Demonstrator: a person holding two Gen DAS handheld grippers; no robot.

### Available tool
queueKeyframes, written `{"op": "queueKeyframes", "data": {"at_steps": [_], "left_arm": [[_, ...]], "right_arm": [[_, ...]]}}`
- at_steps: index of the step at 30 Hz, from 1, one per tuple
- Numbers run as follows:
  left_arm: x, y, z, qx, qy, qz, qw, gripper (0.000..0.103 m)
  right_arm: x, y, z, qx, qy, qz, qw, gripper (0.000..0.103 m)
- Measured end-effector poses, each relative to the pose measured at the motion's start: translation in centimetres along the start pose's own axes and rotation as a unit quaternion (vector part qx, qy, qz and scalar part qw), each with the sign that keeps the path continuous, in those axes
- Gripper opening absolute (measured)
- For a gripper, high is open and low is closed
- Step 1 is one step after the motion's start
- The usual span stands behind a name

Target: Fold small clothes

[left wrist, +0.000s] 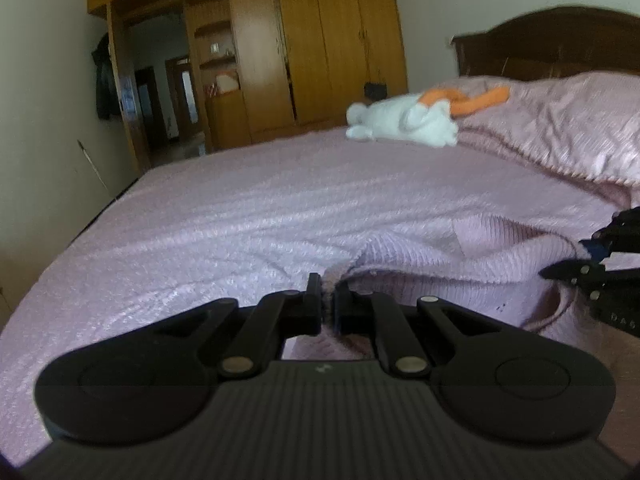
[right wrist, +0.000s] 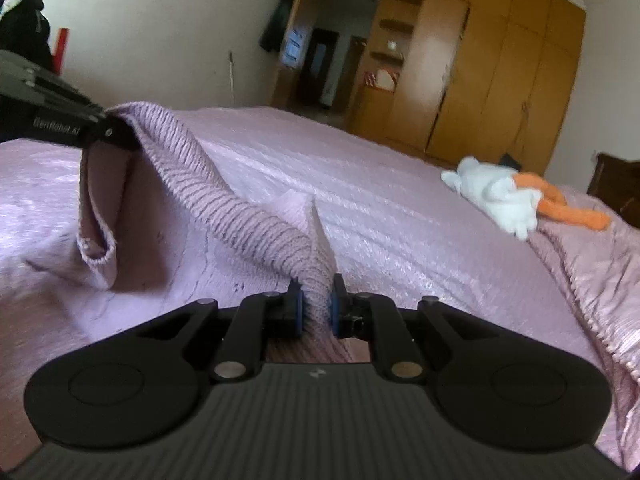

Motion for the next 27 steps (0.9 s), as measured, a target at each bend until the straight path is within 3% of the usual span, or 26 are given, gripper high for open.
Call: {"op": "queueKeyframes", "data": {"at_steps": [7, 12, 13, 14, 15, 16, 17, 27], "left_arm": [[-1.8, 9.1, -3.8, -0.064, -0.021, 0.028, 0.9973, 0.01], [-3.0, 12.1, -5.9, -0.114, -0.042, 0.04, 0.9917, 0.013], [-3.3, 12.1, -6.1, -0.121, -0.05, 0.038, 0.9906, 0.021], [-3.5, 12.0, -6.1, -0.123, -0.056, 0.039, 0.9901, 0.034], [-3.7, 11.7, -6.0, -0.119, -0.056, 0.043, 0.9904, 0.04], [-4.0, 11.4, -5.8, -0.112, -0.054, 0.046, 0.9912, 0.048], [-4.1, 10.8, -5.5, -0.104, -0.051, 0.045, 0.9923, 0.048], [-4.0, 5.7, -4.2, -0.09, -0.081, 0.015, 0.9926, 0.049]], "right_arm": [[-1.4, 8.8, -2.1, -0.04, -0.018, 0.009, 0.999, 0.014], [-1.7, 13.1, -4.5, -0.083, 0.033, 0.037, 0.995, 0.017], [-1.6, 13.3, -4.8, -0.083, 0.048, 0.041, 0.995, 0.02], [-1.3, 13.4, -5.0, -0.082, 0.065, 0.044, 0.994, 0.029], [-0.9, 13.3, -5.1, -0.08, 0.079, 0.044, 0.993, 0.041], [-0.4, 13.0, -5.2, -0.076, 0.089, 0.043, 0.992, 0.047], [0.1, 12.5, -5.2, -0.068, 0.102, 0.04, 0.992, 0.054], [2.6, 4.9, -5.4, -0.034, 0.168, 0.033, 0.985, 0.058]]}}
Point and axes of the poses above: each gripper's, at about its wrist camera, not at the fingertips, and y roughly the way its jaws point, x to its right, z to its top, the point moved 9 cm from there along y, roughly the way its jaws point, and after that the axes turned 14 degrees about -y, right-handed, at the moved point
